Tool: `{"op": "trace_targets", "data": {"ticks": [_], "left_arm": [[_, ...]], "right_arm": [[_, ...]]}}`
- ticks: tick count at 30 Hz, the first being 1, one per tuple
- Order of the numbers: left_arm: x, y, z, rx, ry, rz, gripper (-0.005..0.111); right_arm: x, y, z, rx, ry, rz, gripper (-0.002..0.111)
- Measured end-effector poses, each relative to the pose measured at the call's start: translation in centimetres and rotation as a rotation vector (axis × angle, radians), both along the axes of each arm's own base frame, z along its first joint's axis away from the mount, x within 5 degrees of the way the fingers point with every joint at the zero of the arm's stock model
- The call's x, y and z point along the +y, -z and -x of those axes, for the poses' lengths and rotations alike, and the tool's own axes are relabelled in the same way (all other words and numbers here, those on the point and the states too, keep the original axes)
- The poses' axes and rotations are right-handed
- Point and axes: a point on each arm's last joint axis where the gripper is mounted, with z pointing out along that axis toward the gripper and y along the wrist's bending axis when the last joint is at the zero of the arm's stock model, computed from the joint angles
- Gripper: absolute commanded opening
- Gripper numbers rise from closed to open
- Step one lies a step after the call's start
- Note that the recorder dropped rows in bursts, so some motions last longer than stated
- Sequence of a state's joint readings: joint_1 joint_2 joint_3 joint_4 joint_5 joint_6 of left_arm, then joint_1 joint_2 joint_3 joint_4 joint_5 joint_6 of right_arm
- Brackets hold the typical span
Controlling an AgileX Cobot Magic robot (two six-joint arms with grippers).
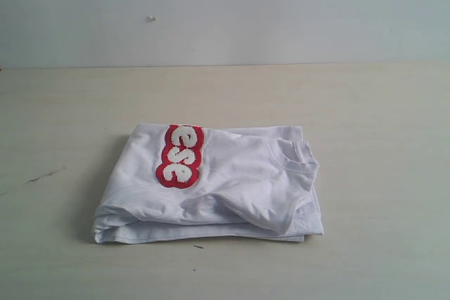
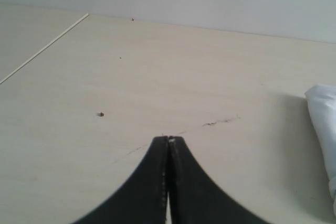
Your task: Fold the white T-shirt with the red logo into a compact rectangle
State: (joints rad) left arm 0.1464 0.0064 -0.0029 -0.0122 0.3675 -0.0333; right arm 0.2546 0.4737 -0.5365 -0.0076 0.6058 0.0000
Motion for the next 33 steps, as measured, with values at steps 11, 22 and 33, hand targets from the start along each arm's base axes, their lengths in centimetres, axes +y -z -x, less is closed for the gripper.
{"op": "trace_targets", "data": {"ticks": [11,22,33], "left_arm": [[-0.6,0.0,0.0,0.0,0.115,0.0,0.0],[-0.6,0.0,0.0,0.0,0.115,0.0,0.0],[-0.6,0.0,0.0,0.0,0.115,0.0,0.0]], "right_arm": [[0.0,0.0,0.0,0.0,0.0,0.0,0.0],[0.0,0.0,0.0,0.0,0.0,0.0,0.0],[-1.7,-0.2,0.9,-0.04,0.187,-0.03,0.0]]}}
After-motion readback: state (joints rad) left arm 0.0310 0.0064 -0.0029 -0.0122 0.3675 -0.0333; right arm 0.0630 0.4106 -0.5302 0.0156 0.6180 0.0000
